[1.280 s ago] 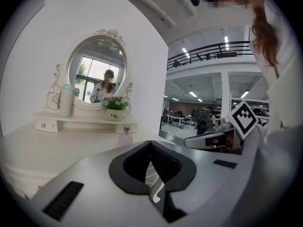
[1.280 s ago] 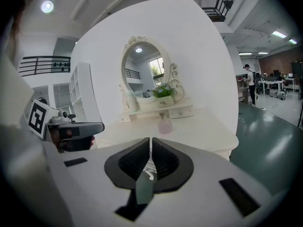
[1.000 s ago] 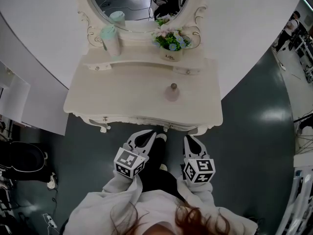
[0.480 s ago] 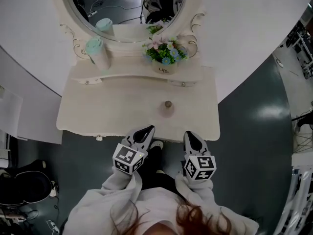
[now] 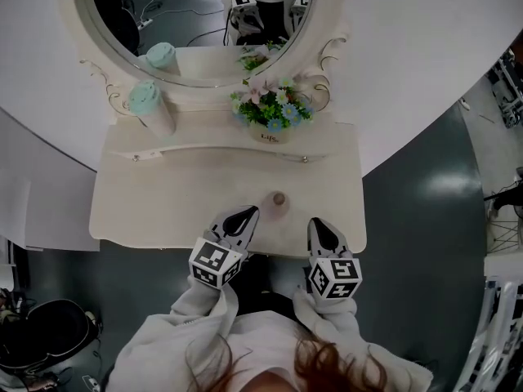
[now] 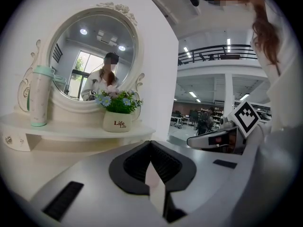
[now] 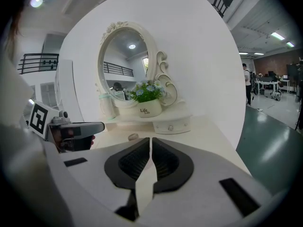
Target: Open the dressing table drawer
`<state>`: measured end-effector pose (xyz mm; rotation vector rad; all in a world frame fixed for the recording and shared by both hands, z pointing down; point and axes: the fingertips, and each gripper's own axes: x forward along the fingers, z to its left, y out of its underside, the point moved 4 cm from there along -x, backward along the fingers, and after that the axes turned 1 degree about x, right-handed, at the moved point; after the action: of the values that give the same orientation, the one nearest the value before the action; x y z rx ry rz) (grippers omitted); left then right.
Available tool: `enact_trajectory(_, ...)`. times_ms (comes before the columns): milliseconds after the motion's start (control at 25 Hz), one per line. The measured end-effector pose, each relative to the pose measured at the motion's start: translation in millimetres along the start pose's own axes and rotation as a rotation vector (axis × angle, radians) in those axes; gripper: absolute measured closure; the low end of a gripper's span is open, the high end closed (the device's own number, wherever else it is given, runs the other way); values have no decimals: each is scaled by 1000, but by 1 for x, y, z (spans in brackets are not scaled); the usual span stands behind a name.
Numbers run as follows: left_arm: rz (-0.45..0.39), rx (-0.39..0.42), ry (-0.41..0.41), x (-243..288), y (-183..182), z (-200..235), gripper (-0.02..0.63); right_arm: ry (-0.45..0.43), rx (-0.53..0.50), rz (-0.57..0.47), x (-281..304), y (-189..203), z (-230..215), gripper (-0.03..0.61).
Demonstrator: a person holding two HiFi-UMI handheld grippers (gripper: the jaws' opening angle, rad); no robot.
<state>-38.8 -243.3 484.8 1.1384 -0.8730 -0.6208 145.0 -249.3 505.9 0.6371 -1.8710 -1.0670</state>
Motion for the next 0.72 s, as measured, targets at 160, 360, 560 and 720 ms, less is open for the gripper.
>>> enact_trajectory(160, 6, -6, 5, 14, -2, 14, 597, 8, 7, 12, 16, -5, -6, 538)
enact_trajectory(360, 18, -11, 16, 32, -5, 29, 597, 19, 21, 25, 33, -10, -13, 538)
enact_trajectory(560, 30, -10, 31, 52, -7, 40, 597, 32, 33, 39, 51, -14, -23, 538)
enact_trajectory(720, 46, -12, 44, 64, -8, 46, 597, 43, 41, 53, 64, -18, -30, 538)
